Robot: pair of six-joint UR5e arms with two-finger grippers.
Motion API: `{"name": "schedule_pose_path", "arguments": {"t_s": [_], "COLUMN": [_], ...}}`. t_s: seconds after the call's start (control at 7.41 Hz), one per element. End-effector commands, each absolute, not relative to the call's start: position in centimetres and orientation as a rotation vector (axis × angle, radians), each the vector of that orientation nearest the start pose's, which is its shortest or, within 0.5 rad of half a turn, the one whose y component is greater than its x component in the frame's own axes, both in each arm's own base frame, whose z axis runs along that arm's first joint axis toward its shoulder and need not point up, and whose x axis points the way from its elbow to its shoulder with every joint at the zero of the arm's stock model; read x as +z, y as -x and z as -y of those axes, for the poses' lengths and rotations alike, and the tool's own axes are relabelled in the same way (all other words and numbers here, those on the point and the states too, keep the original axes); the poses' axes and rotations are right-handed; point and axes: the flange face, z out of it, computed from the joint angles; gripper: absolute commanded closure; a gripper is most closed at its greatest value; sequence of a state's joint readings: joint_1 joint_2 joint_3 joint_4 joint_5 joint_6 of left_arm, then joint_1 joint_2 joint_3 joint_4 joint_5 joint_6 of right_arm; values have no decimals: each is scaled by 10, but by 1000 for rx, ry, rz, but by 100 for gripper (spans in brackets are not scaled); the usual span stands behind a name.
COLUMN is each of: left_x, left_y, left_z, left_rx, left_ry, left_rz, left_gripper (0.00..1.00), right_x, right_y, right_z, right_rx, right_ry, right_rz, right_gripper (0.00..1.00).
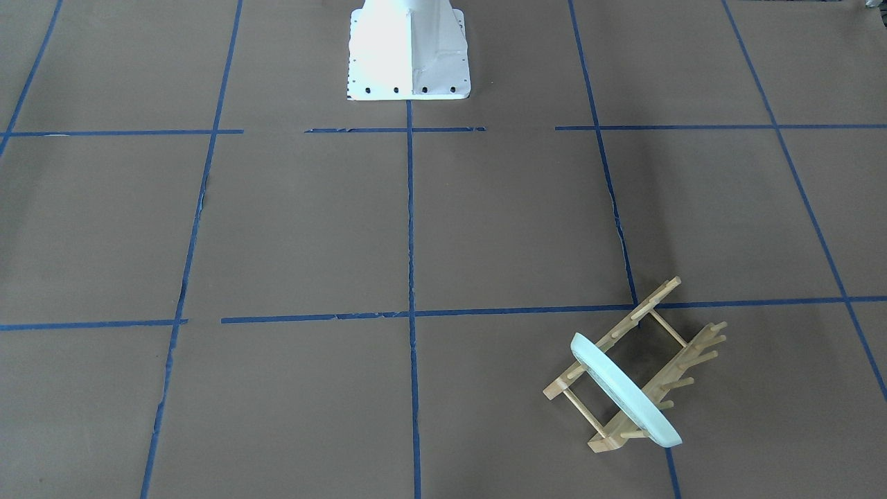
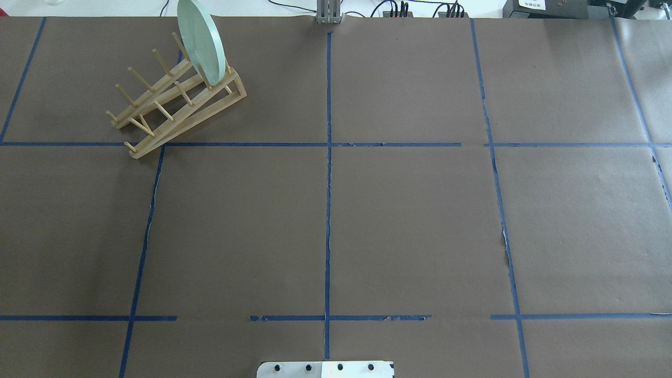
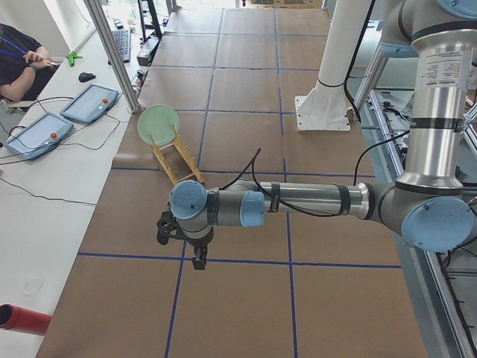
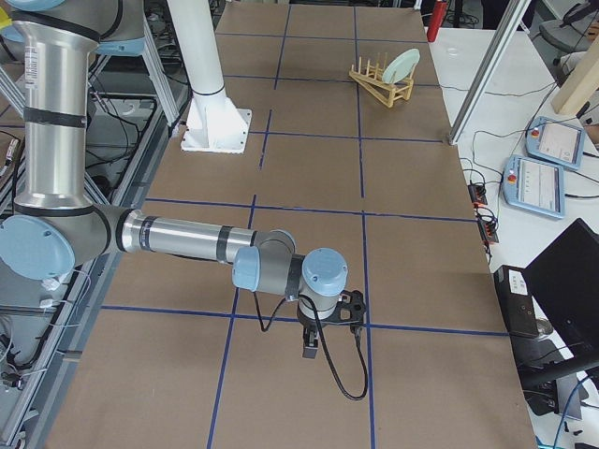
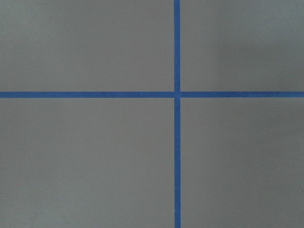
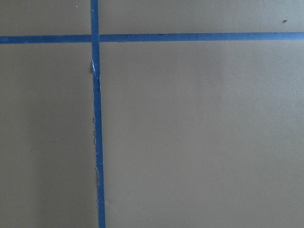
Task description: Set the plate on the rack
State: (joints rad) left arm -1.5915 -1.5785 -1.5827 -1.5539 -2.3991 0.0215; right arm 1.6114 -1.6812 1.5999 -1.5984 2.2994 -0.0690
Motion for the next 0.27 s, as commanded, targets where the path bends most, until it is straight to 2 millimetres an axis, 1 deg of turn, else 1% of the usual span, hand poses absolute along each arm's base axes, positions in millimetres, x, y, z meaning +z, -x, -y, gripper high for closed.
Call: {"name": "schedule_pose_path", "arguments": {"t_s": [0.0, 0.13], "left_x": [646, 646], "left_y": [70, 69], "left_z": [494, 495], "left_rx": [3, 5], "left_ry": [-21, -21], "left_rz": [-828, -828], "left_gripper": [0, 0], "right_x": [701, 701], "right_y": [-84, -84], "right_z": [432, 432], "right_rx": [12, 12], "right_ry": [64, 64], "right_rz": [732, 732], "right_gripper": [0, 0]}}
